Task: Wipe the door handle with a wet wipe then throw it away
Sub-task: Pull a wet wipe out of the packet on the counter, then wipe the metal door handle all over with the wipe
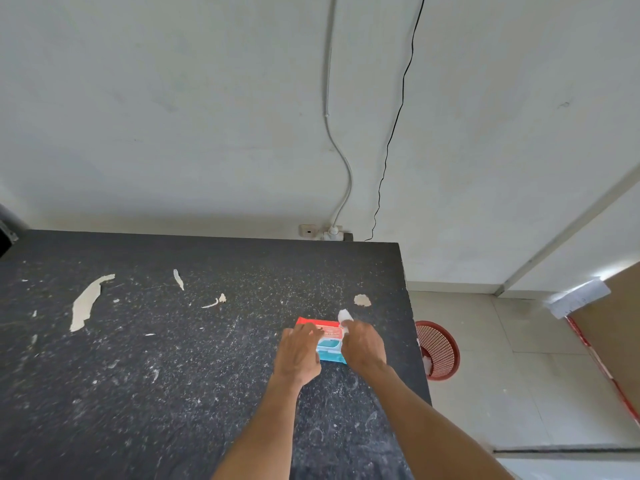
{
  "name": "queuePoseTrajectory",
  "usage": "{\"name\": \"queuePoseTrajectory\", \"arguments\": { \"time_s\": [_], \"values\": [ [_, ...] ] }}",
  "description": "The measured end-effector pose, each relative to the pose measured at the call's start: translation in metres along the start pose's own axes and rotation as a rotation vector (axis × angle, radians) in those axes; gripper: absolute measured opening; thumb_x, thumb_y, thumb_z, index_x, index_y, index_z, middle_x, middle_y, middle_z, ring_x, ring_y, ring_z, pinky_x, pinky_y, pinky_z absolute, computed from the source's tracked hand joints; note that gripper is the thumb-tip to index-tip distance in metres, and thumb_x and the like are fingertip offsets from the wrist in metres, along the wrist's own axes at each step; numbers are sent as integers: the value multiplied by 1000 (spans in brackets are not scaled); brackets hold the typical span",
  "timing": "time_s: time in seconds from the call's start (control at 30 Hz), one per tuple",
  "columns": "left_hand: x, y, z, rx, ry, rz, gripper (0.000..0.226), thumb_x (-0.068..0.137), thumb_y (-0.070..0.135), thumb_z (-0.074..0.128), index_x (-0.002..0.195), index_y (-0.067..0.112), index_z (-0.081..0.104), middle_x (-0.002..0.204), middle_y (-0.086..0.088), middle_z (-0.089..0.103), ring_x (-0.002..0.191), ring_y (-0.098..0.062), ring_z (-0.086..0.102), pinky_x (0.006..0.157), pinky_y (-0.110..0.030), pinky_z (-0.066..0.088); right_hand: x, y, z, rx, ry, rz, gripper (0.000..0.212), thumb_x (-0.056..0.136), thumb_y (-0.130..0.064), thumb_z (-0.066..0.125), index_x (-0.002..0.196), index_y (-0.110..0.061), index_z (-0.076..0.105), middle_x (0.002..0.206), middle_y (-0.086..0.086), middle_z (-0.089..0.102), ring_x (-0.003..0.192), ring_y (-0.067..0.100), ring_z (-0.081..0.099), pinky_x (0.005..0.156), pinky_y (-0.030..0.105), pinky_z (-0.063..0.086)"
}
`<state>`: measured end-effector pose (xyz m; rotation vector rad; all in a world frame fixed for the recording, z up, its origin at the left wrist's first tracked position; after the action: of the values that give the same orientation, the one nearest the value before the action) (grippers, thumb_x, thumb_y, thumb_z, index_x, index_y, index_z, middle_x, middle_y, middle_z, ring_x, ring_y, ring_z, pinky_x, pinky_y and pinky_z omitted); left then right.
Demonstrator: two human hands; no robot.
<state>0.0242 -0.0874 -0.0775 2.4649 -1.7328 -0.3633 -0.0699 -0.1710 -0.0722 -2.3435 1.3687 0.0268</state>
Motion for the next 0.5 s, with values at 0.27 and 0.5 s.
{"name": "queuePoseTrajectory", "arguments": {
  "time_s": [0.27, 0.5],
  "values": [
    [-9, -2, 27, 115, -132, 22, 54, 88, 23, 61, 138, 21, 42, 147, -3, 39, 137, -20, 34, 116, -42, 24, -10, 4, 43, -65, -234, -14, 49, 93, -18, 60, 140, -25, 46, 132, 2, 59, 108, 22, 62, 88, 30, 55],
    [-5, -2, 28, 156, -171, -2, 51, 89, 19, 62, 137, 19, 46, 147, -5, 40, 137, -23, 35, 116, -47, 25, -10, 2, 46, -76, -253, -24, 47, 95, -17, 56, 140, -22, 45, 134, 3, 57, 110, 21, 62, 89, 29, 54]
  ]
}}
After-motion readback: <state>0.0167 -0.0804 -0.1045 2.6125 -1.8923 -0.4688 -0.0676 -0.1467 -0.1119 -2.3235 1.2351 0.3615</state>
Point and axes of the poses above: each hand's wrist, its own x-axis towards the middle knuckle, its own z-axis out of the palm, y = z × x, the point moved 10 cm from there along x, towards the middle knuckle
